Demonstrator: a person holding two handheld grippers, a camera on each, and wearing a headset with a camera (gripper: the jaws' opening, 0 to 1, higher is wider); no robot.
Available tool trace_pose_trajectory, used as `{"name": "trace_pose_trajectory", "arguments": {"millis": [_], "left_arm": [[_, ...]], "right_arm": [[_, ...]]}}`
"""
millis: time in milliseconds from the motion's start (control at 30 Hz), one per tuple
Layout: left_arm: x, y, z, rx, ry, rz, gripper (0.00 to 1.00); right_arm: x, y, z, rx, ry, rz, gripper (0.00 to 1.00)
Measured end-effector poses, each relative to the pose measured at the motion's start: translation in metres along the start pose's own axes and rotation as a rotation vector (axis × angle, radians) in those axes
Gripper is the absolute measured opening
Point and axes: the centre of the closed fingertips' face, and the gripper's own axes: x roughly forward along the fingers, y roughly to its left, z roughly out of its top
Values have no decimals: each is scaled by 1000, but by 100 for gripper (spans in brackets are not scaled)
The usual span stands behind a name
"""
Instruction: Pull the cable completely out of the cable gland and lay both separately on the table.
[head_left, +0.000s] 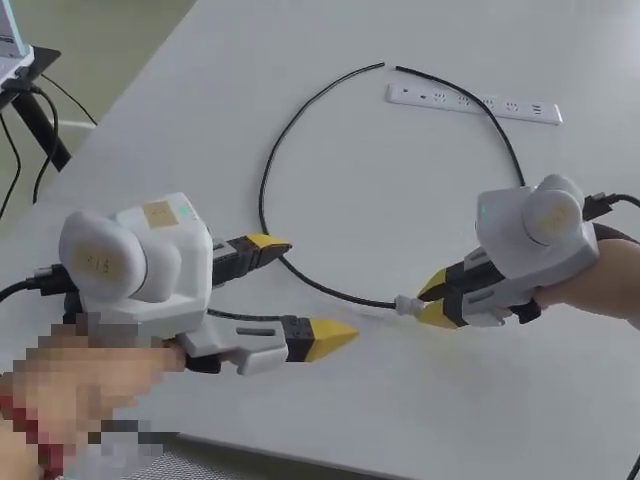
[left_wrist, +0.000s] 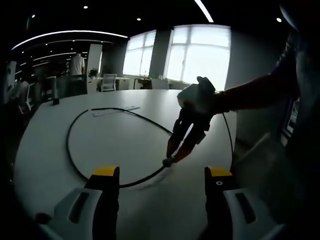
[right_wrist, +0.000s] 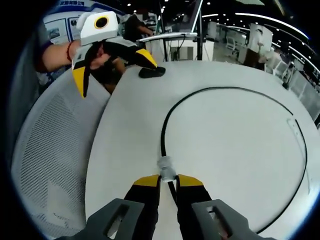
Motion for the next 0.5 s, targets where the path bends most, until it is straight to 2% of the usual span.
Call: {"name": "trace_pose_trajectory", "arguments": {"millis": [100, 267, 300, 367, 500], "left_arm": [[2, -2, 8, 15, -15, -13, 70], [5, -7, 25, 76, -33, -38, 69], [6, -7, 29, 83, -35, -41, 69], [7, -8, 34, 101, -44, -47, 69], [10, -16, 45, 141, -65, -85, 67]], "right_arm": [[-12, -1, 12, 9, -37, -23, 7], [-39, -2, 38, -9, -91, -91, 7], [-43, 0, 41, -11, -91, -87, 7], [-52, -1, 49, -21, -107, -119, 7], [-68, 4, 58, -36, -109, -141, 7]]}}
